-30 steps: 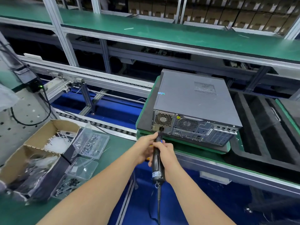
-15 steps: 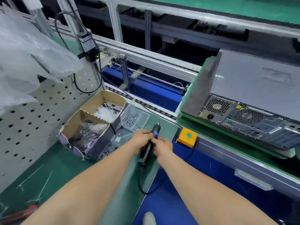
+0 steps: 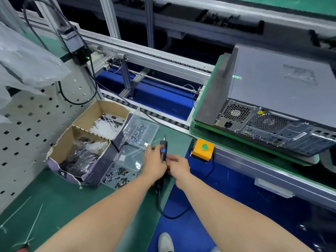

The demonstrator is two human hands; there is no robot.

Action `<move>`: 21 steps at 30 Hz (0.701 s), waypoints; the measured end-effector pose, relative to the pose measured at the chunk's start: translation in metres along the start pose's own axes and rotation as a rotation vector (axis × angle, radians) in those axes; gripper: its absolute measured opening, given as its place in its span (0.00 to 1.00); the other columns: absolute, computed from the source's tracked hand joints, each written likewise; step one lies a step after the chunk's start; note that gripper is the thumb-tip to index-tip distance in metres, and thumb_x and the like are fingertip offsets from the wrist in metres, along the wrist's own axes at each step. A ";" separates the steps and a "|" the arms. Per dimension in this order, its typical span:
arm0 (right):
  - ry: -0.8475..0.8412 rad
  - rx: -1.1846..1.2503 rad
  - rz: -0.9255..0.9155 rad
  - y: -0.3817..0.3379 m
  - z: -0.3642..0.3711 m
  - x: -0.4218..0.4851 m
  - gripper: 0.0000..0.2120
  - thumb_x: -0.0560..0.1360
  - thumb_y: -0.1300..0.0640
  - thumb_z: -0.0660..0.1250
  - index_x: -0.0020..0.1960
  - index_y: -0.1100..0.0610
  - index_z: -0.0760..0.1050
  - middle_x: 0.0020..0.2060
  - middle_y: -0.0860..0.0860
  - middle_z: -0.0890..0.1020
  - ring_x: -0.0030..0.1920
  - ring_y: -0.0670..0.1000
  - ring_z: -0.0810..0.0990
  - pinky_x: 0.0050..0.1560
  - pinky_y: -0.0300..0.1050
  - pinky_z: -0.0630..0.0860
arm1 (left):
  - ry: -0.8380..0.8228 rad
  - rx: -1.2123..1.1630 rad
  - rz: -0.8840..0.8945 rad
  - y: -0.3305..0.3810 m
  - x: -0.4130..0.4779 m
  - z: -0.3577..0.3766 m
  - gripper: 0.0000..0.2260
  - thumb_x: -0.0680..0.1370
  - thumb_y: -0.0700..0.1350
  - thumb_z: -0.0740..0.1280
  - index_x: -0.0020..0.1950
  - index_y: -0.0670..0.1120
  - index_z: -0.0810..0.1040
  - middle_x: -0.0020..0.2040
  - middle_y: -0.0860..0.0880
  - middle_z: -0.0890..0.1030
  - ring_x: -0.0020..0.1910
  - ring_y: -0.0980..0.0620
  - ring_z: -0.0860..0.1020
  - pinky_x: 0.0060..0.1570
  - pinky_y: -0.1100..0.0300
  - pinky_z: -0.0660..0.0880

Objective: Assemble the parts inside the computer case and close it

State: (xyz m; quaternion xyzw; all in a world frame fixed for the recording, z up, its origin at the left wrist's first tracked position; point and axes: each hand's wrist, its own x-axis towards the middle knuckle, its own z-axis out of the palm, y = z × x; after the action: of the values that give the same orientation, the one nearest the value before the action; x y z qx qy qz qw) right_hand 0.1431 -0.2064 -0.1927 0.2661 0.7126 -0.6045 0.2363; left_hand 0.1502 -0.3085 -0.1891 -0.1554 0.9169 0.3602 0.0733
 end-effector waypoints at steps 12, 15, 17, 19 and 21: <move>0.452 -0.070 -0.156 -0.019 -0.098 0.034 0.05 0.80 0.57 0.67 0.52 0.49 0.80 0.49 0.49 0.83 0.49 0.53 0.80 0.49 0.50 0.80 | -0.017 -0.047 0.164 0.083 0.037 0.034 0.07 0.77 0.42 0.69 0.52 0.45 0.83 0.50 0.48 0.82 0.48 0.52 0.78 0.53 0.58 0.76; 0.428 -0.066 -0.068 -0.027 -0.118 0.049 0.04 0.79 0.57 0.68 0.52 0.50 0.80 0.50 0.51 0.83 0.50 0.58 0.85 0.51 0.55 0.83 | -0.082 -0.112 0.110 0.110 0.046 0.056 0.05 0.77 0.42 0.69 0.49 0.46 0.84 0.43 0.50 0.84 0.42 0.55 0.80 0.42 0.66 0.76; 0.395 -0.096 -0.025 -0.032 -0.125 0.058 0.04 0.78 0.57 0.69 0.51 0.50 0.82 0.48 0.51 0.84 0.46 0.59 0.86 0.48 0.58 0.85 | -0.117 -0.112 0.038 0.120 0.051 0.071 0.05 0.77 0.43 0.69 0.49 0.46 0.85 0.45 0.50 0.85 0.45 0.53 0.81 0.45 0.62 0.77; 0.383 -0.098 0.005 -0.035 -0.129 0.063 0.02 0.77 0.56 0.71 0.47 0.50 0.82 0.43 0.51 0.84 0.37 0.57 0.87 0.40 0.56 0.86 | -0.116 -0.120 -0.036 0.124 0.056 0.080 0.04 0.75 0.42 0.70 0.45 0.47 0.85 0.43 0.50 0.84 0.45 0.52 0.80 0.42 0.61 0.75; 0.374 -0.094 0.023 -0.037 -0.133 0.067 0.06 0.74 0.56 0.74 0.41 0.49 0.79 0.40 0.52 0.84 0.32 0.56 0.86 0.34 0.53 0.86 | -0.088 -0.128 -0.107 0.127 0.062 0.084 0.05 0.72 0.42 0.71 0.38 0.51 0.83 0.38 0.52 0.82 0.41 0.54 0.78 0.38 0.62 0.72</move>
State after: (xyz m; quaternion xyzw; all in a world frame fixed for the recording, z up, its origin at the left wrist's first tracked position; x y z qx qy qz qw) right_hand 0.0665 -0.0737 -0.1887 0.3705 0.7687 -0.5077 0.1187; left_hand 0.0512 -0.1773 -0.1843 -0.1925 0.8783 0.4201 0.1225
